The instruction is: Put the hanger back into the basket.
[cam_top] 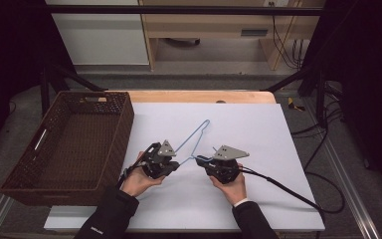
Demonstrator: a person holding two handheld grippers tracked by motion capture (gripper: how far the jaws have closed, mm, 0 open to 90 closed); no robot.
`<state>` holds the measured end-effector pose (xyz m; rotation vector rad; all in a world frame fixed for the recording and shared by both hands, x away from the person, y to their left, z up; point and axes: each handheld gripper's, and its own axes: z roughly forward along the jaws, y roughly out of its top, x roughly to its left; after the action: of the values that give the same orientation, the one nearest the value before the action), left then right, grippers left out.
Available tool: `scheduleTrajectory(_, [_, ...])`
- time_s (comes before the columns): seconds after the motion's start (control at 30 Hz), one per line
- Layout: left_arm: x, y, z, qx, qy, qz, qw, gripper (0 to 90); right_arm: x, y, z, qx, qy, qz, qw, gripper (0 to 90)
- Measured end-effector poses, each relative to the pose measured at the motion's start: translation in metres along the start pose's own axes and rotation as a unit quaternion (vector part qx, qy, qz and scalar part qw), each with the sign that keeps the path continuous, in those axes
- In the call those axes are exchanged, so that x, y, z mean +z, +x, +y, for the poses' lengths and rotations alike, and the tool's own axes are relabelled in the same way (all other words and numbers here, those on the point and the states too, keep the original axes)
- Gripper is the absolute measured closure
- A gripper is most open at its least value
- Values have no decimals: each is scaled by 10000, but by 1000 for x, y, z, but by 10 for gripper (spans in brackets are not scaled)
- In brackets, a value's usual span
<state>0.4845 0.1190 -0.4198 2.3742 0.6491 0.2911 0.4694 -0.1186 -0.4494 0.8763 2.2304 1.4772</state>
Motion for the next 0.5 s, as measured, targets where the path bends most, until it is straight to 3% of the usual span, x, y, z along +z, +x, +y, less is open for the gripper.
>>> scheduleTrajectory(0.1, [0, 0, 0, -12, -23, -37, 10000, 855, 0, 0, 0, 13, -11, -15, 10000, 853])
scheduleTrajectory(0.2, [-2, 1, 1, -32, 31, 22, 10000, 693, 0, -1, 0, 5, -7, -12, 10000, 853])
scheduleTrajectory(0.23, [-2, 1, 1, -57, 14, 45, 10000, 693, 0, -1, 0, 5, -7, -12, 10000, 853])
scheduleTrajectory(0.27, [-3, 1, 2, -70, 76, 79, 9999, 617, 0, -1, 0, 16, -2, -9, 10000, 853])
scheduleTrajectory(0.5, [4, -3, 4, -29, 331, 223, 9992, 498, -1, -1, 1, 34, 9, 11, 10000, 851])
